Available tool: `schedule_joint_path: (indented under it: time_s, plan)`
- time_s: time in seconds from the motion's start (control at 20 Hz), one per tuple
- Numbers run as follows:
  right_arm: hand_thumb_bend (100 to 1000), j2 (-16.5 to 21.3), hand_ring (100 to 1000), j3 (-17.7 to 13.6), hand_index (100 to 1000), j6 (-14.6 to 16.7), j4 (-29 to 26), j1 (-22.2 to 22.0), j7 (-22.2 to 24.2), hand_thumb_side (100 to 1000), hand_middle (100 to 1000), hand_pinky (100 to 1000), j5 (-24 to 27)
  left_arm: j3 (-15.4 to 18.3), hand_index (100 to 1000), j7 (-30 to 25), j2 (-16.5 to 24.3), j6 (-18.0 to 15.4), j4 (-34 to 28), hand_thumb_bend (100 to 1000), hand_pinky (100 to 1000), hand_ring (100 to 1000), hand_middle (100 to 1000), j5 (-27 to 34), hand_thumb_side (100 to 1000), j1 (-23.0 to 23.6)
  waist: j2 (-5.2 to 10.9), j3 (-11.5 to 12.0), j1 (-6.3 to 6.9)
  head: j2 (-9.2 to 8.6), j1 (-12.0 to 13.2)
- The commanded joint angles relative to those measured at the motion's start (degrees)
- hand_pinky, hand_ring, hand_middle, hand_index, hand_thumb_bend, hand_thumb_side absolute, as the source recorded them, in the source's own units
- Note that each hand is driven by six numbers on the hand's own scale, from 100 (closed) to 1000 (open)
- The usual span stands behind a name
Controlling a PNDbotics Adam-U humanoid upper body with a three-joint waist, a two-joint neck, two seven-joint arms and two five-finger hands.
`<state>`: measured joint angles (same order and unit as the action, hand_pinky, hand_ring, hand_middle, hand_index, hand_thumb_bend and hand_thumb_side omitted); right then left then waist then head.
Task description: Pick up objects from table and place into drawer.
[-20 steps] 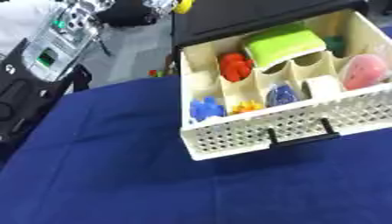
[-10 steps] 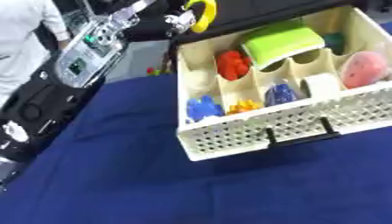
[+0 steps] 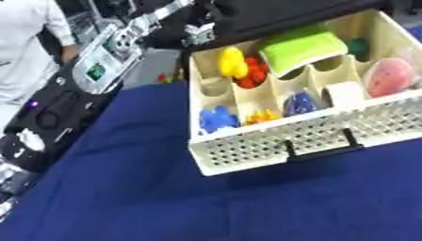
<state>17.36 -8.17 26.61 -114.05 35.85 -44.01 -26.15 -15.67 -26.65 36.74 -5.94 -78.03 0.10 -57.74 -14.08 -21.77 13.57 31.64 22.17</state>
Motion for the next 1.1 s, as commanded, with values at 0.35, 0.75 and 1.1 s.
schedule_joint_path:
  time_s: [0.35,0.75,1.1]
  plan:
    - [100,0.7,700,-0.2,751,1.5,-0.5,0.8,-1.7,1000,618,640,0.1,0.3,912,-8.5,1.5,-1.6,2.8,956,563,726,768,5.1,820,2.9,0.28,0.3,-0.62,-0.28,-1.0]
    - [100,1.3,700,-0.6,751,1.3,-0.5,0.0,-2.0,1000,619,640,-0.3,3.1,905,-3.0,3.8,-1.4,-1.8,959,554,717,755,13.0,946,5.8,1.03,1.2,-0.62,0.37,-1.9]
    - [100,2.0,697,-0.7,750,1.3,-0.5,-0.4,-2.3,1000,620,637,-0.6,6.2,888,6.1,5.1,-0.3,-7.7,960,547,712,744,21.2,993,8.4,1.22,2.0,-0.71,0.42,-2.7]
